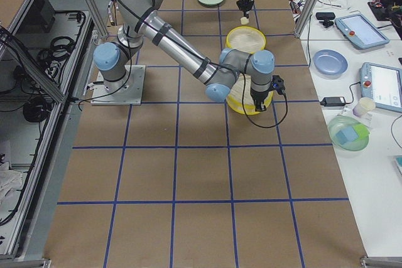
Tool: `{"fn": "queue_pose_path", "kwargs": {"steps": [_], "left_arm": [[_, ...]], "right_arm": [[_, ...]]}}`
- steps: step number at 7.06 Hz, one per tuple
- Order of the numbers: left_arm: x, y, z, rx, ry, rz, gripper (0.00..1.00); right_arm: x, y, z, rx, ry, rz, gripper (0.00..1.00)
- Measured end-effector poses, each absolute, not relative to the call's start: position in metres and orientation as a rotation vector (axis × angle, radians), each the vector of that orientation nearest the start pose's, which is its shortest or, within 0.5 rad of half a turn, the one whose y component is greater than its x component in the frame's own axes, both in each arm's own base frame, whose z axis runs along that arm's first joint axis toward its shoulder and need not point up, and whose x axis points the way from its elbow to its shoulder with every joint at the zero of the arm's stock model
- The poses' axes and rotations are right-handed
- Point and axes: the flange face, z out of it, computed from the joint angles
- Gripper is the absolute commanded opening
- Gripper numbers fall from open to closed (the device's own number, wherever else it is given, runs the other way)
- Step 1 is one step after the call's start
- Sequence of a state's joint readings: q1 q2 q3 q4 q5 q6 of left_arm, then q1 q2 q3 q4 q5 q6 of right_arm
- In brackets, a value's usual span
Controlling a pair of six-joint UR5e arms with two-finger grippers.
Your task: Stack buns with steamer
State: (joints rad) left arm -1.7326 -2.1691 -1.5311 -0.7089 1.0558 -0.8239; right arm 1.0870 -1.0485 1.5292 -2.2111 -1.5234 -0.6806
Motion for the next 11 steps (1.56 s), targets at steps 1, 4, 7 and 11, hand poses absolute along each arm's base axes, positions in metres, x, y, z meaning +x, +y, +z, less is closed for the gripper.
{"fn": "queue_pose_path", "kwargs": {"steps": [1,4,7,11], "left_arm": [[-0.3,-0.654,0.243,0.754,-2.434,-0.004,0.76],[-0.308,-0.653,0.243,0.808,-2.418,-0.016,0.99],[-0.29,-0.66,0.289,0.761,-2.513,0.114,1.0],[-0.159,-0.638,0.332,0.236,-3.051,0.114,1.0]], "right_arm": [[-0.179,-0.663,0.273,-0.344,3.167,-0.264,0.0],[-0.159,-0.66,0.3,-0.342,3.177,-0.289,0.0],[-0.112,-0.658,0.314,-0.231,3.162,-0.257,0.0],[0.002,-0.651,0.324,-0.011,3.176,-0.237,0.0]]}}
